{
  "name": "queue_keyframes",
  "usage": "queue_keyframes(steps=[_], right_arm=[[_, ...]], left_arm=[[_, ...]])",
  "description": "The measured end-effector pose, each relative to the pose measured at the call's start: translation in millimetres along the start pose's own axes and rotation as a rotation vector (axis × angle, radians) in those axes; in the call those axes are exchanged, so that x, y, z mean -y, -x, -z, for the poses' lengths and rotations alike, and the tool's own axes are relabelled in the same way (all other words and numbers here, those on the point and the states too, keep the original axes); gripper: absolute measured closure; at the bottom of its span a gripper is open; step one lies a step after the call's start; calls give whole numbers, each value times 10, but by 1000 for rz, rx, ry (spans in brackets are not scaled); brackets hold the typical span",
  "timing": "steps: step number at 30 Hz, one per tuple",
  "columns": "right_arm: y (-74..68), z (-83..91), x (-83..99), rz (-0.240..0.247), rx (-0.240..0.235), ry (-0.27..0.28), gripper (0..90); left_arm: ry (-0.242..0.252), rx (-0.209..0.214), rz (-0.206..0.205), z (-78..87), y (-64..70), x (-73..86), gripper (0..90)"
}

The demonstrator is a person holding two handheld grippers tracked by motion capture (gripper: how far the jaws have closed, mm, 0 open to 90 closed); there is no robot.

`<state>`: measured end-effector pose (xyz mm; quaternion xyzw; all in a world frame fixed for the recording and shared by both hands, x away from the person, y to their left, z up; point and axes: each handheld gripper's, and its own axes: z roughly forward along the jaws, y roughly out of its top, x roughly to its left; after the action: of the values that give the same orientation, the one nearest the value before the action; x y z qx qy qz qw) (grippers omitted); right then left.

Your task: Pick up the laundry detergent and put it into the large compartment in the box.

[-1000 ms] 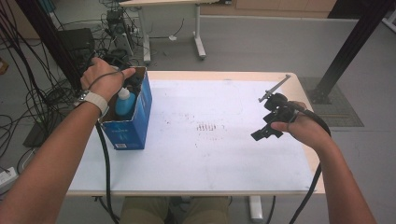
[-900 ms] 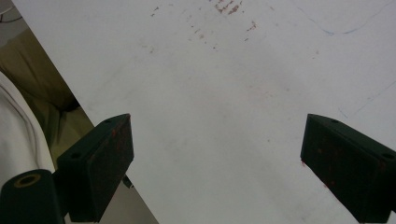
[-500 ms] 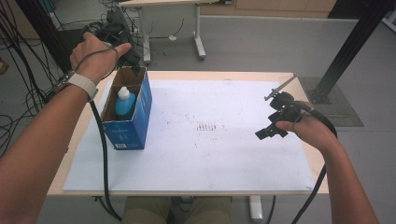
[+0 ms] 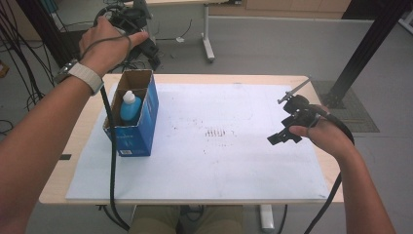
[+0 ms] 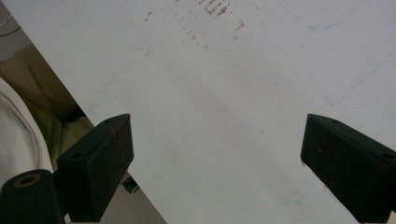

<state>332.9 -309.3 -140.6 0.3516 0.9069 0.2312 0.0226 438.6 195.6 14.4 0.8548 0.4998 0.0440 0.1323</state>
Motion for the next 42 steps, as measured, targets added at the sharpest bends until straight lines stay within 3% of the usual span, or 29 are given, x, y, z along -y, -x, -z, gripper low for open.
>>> queue_keyframes(steps=[7, 14, 25, 32, 36, 42], right_arm=[[-9, 22, 16, -10, 5, -1, 94], [-11, 19, 23, -22, 8, 1, 94], [-18, 16, 42, -37, 11, -4, 94], [-23, 20, 57, -45, 16, -5, 94], [-18, 17, 77, -54, 11, -5, 94], [-45, 35, 98, -58, 20, -5, 94]], left_arm=[[-8, 21, -74, 4, 89, -93, 63], [-14, 83, -192, -81, 175, -198, 64], [-24, 118, -346, -207, 358, -335, 63], [-20, 153, -407, -275, 415, -387, 64], [-25, 164, -471, -325, 496, -423, 63], [-32, 182, -530, -401, 577, -453, 63]])
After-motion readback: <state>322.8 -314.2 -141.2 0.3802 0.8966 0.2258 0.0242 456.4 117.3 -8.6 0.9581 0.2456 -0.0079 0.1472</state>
